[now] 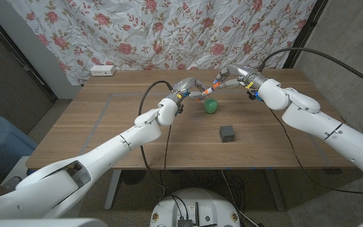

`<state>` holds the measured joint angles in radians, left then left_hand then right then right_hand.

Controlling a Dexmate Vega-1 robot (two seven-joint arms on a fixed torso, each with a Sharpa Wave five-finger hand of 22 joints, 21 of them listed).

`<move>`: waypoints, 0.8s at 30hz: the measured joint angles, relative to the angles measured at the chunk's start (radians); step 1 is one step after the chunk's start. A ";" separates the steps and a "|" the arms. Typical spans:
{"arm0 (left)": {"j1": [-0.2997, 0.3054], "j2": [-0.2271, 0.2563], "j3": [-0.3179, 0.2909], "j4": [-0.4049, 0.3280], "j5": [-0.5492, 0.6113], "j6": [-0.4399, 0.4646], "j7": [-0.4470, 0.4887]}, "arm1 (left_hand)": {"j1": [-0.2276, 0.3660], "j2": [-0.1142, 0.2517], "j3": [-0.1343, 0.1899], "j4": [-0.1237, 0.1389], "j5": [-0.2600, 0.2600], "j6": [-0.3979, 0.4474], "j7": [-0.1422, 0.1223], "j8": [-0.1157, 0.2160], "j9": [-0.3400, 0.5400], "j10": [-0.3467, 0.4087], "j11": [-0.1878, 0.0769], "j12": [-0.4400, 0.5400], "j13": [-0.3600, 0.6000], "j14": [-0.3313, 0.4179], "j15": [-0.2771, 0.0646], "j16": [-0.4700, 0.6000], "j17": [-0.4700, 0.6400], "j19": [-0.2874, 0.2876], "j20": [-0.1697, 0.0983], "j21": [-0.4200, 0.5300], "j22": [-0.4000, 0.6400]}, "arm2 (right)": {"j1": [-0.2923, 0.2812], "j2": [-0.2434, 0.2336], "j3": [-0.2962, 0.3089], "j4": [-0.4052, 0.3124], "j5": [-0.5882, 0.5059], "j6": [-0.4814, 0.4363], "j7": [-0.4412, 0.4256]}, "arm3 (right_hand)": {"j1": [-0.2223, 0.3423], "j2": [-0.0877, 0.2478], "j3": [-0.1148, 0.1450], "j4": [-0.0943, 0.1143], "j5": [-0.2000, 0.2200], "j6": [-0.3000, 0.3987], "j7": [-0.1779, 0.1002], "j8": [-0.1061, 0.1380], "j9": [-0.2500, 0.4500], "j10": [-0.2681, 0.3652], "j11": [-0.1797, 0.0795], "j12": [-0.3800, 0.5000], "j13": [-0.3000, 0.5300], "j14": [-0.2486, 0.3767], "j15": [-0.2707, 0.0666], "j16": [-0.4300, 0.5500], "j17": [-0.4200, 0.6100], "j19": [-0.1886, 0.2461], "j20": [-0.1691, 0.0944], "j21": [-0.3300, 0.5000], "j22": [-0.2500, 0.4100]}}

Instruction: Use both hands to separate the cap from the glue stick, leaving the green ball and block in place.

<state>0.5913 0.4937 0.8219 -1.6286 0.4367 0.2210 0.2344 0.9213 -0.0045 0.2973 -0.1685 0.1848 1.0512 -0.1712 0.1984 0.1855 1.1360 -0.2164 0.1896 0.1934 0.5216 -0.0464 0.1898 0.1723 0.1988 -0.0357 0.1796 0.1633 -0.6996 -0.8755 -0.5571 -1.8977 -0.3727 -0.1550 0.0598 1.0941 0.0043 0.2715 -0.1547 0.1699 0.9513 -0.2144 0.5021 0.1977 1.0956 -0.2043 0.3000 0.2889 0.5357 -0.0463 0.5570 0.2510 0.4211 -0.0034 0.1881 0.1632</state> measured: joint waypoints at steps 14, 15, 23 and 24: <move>0.013 0.038 -0.006 -0.056 0.024 0.042 -0.032 | 0.000 0.000 0.000 0.000 0.000 0.000 0.000 0.000 0.000 0.000 0.000 0.003 0.000 0.000 0.000 0.000 0.000 0.000 0.000 0.000 0.000 | -0.002 -0.012 0.003 -0.005 -0.007 -0.025 0.007 | 0.000 0.000 -0.004 0.004 -0.001 -0.009 -0.002 -0.001 0.000 -0.006 -0.009 -0.003 0.002 -0.005 -0.005 0.000 0.000 0.000 0.000 0.000 0.000; 0.015 0.042 -0.007 -0.062 0.025 0.046 -0.035 | 0.000 0.000 0.000 0.000 0.000 0.000 0.000 0.000 0.000 0.000 0.000 0.003 0.000 0.000 0.000 0.000 0.000 0.000 0.000 0.000 0.000 | -0.002 -0.013 0.002 -0.006 -0.011 -0.028 0.010 | 0.000 0.000 -0.004 0.004 -0.001 -0.009 -0.002 -0.001 0.000 -0.006 -0.009 -0.003 0.002 -0.005 -0.005 0.000 0.000 0.000 0.000 0.000 0.000; 0.028 0.069 -0.014 -0.094 0.039 0.071 -0.057 | 0.000 0.000 0.000 0.000 0.001 0.000 0.000 0.000 0.000 0.000 0.000 0.003 -0.001 0.000 0.000 0.000 0.000 0.000 0.000 0.000 0.000 | -0.002 -0.026 -0.009 -0.025 -0.040 -0.065 0.029 | 0.000 0.000 -0.004 0.004 -0.001 -0.016 -0.005 -0.008 0.000 -0.008 -0.011 -0.009 0.002 -0.005 -0.005 0.000 0.000 0.000 0.000 0.000 0.000; 0.030 0.073 -0.015 -0.098 0.041 0.074 -0.059 | 0.000 0.000 0.000 0.000 0.001 0.000 0.000 0.000 0.000 0.000 0.000 0.003 -0.001 0.000 0.000 0.000 0.000 0.000 0.000 0.000 0.000 | -0.002 -0.027 -0.011 -0.027 -0.044 -0.070 0.032 | 0.000 0.000 -0.004 0.004 -0.001 -0.016 -0.005 -0.008 0.000 -0.008 -0.010 -0.010 0.002 -0.005 -0.005 0.000 0.000 0.000 0.000 0.000 0.000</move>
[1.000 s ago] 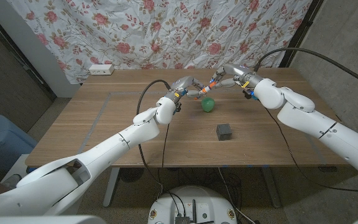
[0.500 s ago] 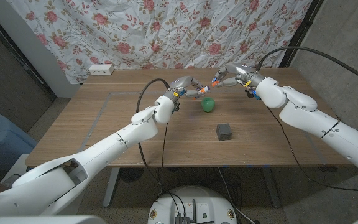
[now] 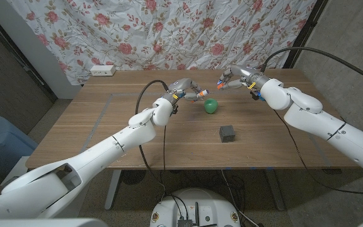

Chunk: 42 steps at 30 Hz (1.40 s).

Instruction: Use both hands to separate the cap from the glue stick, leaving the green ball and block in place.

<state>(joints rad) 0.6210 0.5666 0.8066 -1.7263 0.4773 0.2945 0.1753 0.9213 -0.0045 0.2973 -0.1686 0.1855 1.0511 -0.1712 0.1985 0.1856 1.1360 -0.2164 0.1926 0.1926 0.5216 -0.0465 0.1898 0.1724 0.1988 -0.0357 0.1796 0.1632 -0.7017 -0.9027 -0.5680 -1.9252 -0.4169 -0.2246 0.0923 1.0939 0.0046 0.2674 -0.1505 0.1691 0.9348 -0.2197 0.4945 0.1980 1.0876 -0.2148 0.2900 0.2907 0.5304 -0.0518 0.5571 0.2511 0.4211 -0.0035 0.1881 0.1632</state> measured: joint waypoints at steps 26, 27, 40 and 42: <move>0.005 0.059 0.020 -0.045 0.104 0.039 -0.078 | 0.000 0.000 0.000 0.000 0.000 0.000 0.000 -0.002 0.000 0.000 0.000 -0.001 0.001 0.000 0.000 0.000 0.000 0.000 0.000 0.000 0.000 | 0.006 -0.025 -0.035 -0.022 -0.090 -0.077 0.063 | 0.001 0.031 -0.010 0.001 0.001 -0.010 0.000 -0.005 -0.005 -0.022 -0.003 -0.013 0.004 0.000 0.000 0.000 0.000 -0.007 -0.007 0.001 0.000; 0.006 0.061 0.021 -0.047 0.109 0.042 -0.083 | 0.000 0.000 0.000 0.000 0.000 0.000 0.000 -0.002 0.000 0.000 0.000 -0.001 0.001 0.000 0.000 0.000 0.000 0.000 0.000 0.000 0.000 | 0.006 -0.026 -0.036 -0.021 -0.093 -0.077 0.065 | 0.001 0.031 -0.010 0.001 0.001 -0.010 0.000 -0.005 -0.005 -0.022 -0.003 -0.013 0.004 0.000 0.000 0.000 0.000 -0.007 -0.007 0.001 0.000; 0.018 0.090 0.033 -0.077 0.189 0.082 -0.127 | 0.000 0.000 0.000 0.000 -0.001 0.000 0.000 -0.004 0.000 -0.005 -0.005 -0.004 0.001 0.000 0.000 0.000 0.000 0.000 0.000 0.000 0.000 | 0.005 -0.041 -0.047 -0.008 -0.134 -0.075 0.078 | -0.002 0.033 -0.010 0.001 0.001 -0.010 0.000 -0.013 -0.004 -0.033 -0.003 -0.014 0.011 0.000 0.000 0.000 0.002 -0.001 -0.013 0.001 0.000; 0.018 0.095 0.034 -0.081 0.204 0.087 -0.134 | 0.000 0.000 0.000 0.000 -0.001 0.000 0.000 -0.004 0.000 -0.006 -0.005 -0.004 0.001 0.000 0.000 0.000 0.000 0.000 0.000 0.000 0.000 | 0.005 -0.042 -0.048 -0.007 -0.142 -0.074 0.081 | -0.002 0.033 -0.010 0.001 0.001 -0.010 0.000 -0.013 -0.004 -0.033 -0.003 -0.014 0.011 0.000 0.000 -0.002 0.002 -0.001 -0.013 0.001 0.000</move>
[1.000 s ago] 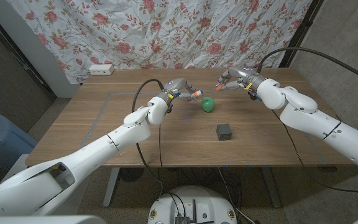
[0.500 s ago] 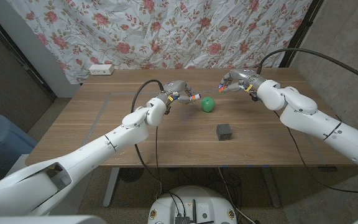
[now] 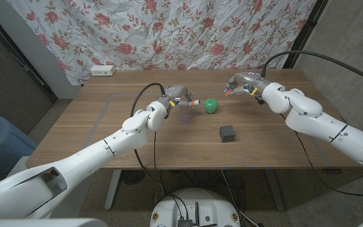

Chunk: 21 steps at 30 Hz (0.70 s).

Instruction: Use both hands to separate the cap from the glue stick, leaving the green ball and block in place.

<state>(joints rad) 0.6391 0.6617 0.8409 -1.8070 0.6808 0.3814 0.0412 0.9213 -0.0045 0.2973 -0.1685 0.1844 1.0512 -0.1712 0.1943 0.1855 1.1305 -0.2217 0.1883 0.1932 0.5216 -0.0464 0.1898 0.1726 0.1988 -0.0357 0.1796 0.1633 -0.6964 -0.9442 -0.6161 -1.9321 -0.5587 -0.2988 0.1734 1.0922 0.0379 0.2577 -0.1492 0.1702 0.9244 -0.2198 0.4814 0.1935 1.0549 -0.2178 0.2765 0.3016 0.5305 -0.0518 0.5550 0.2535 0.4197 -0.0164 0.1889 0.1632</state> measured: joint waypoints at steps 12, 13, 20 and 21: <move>0.001 0.022 0.003 -0.011 0.071 0.013 -0.039 | 0.000 0.000 0.000 0.000 0.001 0.000 0.000 0.000 0.000 0.000 0.000 -0.002 0.000 0.000 0.000 0.000 0.000 0.000 0.000 0.000 0.000 | 0.003 -0.007 -0.020 0.029 -0.060 0.012 0.015 | -0.004 0.004 -0.005 0.003 0.000 -0.011 0.000 -0.003 0.000 -0.011 0.000 0.000 0.000 0.000 0.000 -0.006 0.000 0.000 0.000 0.000 0.000; 0.001 0.022 0.004 -0.011 0.073 0.013 -0.040 | 0.000 0.000 0.000 0.000 0.001 0.000 0.000 0.000 0.000 0.000 0.000 0.001 -0.001 0.000 0.000 0.000 0.000 0.000 0.000 0.000 0.000 | 0.003 -0.007 -0.021 0.031 -0.061 0.013 0.015 | -0.004 0.004 -0.005 0.003 0.000 -0.011 0.000 -0.003 0.000 -0.014 0.003 0.000 0.001 0.000 0.000 -0.006 0.000 0.000 0.000 0.000 0.000; -0.005 0.033 0.010 -0.010 0.117 0.008 -0.072 | 0.000 0.000 0.000 0.000 0.001 0.000 0.000 0.001 0.000 -0.004 -0.003 0.001 -0.001 0.000 0.000 0.000 0.000 -0.006 -0.005 0.000 0.000 | 0.006 0.000 -0.031 0.057 -0.090 0.017 0.016 | -0.004 0.003 -0.005 0.003 0.000 -0.011 0.000 -0.003 0.005 -0.020 0.002 -0.007 0.005 -0.011 0.004 -0.013 -0.003 0.000 0.000 0.000 0.002; -0.007 0.034 0.011 -0.008 0.121 0.007 -0.076 | 0.000 0.000 0.000 0.000 0.001 0.000 0.000 0.001 0.000 -0.006 -0.005 0.001 0.000 0.000 0.000 0.000 0.000 -0.006 -0.005 0.000 0.000 | 0.006 0.002 -0.033 0.062 -0.095 0.017 0.016 | -0.004 0.003 -0.005 0.003 0.000 -0.011 0.000 -0.003 0.005 -0.020 0.002 -0.007 0.005 -0.011 0.004 -0.013 -0.003 0.000 0.001 0.000 0.002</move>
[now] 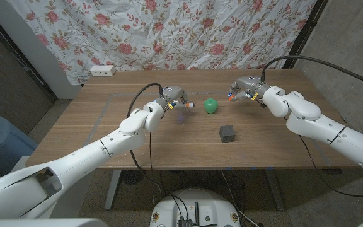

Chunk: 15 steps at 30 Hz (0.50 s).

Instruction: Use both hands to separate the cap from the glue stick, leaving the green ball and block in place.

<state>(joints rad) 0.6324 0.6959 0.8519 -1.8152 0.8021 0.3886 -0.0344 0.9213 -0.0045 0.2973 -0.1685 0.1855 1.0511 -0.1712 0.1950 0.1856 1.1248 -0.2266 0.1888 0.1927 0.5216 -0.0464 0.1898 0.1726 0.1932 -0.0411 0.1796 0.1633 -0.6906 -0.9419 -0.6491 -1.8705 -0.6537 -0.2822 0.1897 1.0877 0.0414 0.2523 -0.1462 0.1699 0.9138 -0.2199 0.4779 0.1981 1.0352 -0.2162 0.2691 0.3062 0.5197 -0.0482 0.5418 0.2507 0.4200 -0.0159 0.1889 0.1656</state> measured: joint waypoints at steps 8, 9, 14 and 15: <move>-0.005 0.002 0.002 0.011 0.036 -0.006 -0.029 | 0.000 0.000 0.000 0.000 0.000 -0.006 -0.006 0.000 0.000 -0.007 0.000 0.000 0.001 -0.004 -0.004 -0.005 0.000 0.000 0.000 0.000 0.000 | 0.001 0.012 -0.012 0.029 -0.022 -0.003 -0.001 | -0.014 -0.001 0.000 0.000 0.000 0.000 0.000 -0.004 0.004 -0.009 0.002 -0.003 0.000 -0.004 -0.004 0.000 0.003 0.003 0.003 0.000 0.000; -0.005 0.002 0.002 0.011 0.036 -0.006 -0.030 | 0.000 0.000 0.000 0.000 0.000 -0.008 -0.008 0.000 0.000 -0.008 0.000 0.000 0.001 -0.006 -0.005 -0.005 0.000 0.000 0.000 0.000 0.000 | 0.003 0.015 -0.015 0.035 -0.025 -0.005 -0.001 | -0.014 -0.001 0.000 0.000 0.000 0.000 0.000 -0.004 0.004 -0.009 0.002 -0.003 0.000 -0.004 -0.004 -0.002 0.003 0.003 0.003 0.000 0.000; -0.006 0.002 0.003 0.017 0.055 -0.006 -0.048 | -0.014 0.014 0.000 0.000 0.000 -0.010 -0.010 -0.001 0.000 -0.013 -0.002 0.000 0.001 -0.011 0.000 -0.005 0.000 0.000 0.000 0.000 0.000 | 0.006 0.022 -0.024 0.051 -0.037 -0.010 -0.001 | -0.014 -0.002 0.000 0.000 0.000 -0.006 -0.005 -0.004 0.007 -0.013 -0.002 -0.007 0.000 -0.009 0.002 -0.010 0.000 0.003 0.003 0.000 0.000; -0.006 0.002 0.003 0.018 0.056 -0.006 -0.049 | -0.014 0.014 0.000 0.000 0.000 -0.010 -0.010 -0.002 0.000 -0.013 -0.002 0.000 0.001 -0.011 0.000 -0.005 0.000 0.000 0.000 0.000 0.000 | 0.006 0.023 -0.024 0.053 -0.040 -0.012 -0.001 | -0.014 -0.002 0.000 0.000 0.000 -0.006 -0.005 -0.004 0.007 -0.014 -0.003 -0.007 0.000 -0.013 -0.002 -0.010 0.000 0.003 0.004 0.000 0.000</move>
<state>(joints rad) 0.6265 0.6984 0.8547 -1.7976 0.8585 0.3822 -0.0831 0.9069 0.0100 0.2973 -0.1685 0.1852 1.0412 -0.1810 0.1933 0.1855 1.1122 -0.2284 0.1887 0.1937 0.5106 -0.0465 0.1848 0.1726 0.1933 -0.0411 0.1796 0.1633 -0.6842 -0.9189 -0.6736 -1.8178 -0.6942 -0.2942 0.1883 1.0735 0.0398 0.2524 -0.1463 0.1698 0.9083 -0.2253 0.4740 0.2053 1.0211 -0.2197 0.2621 0.3059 0.5067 -0.0504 0.5322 0.2507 0.4230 -0.0122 0.1889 0.1655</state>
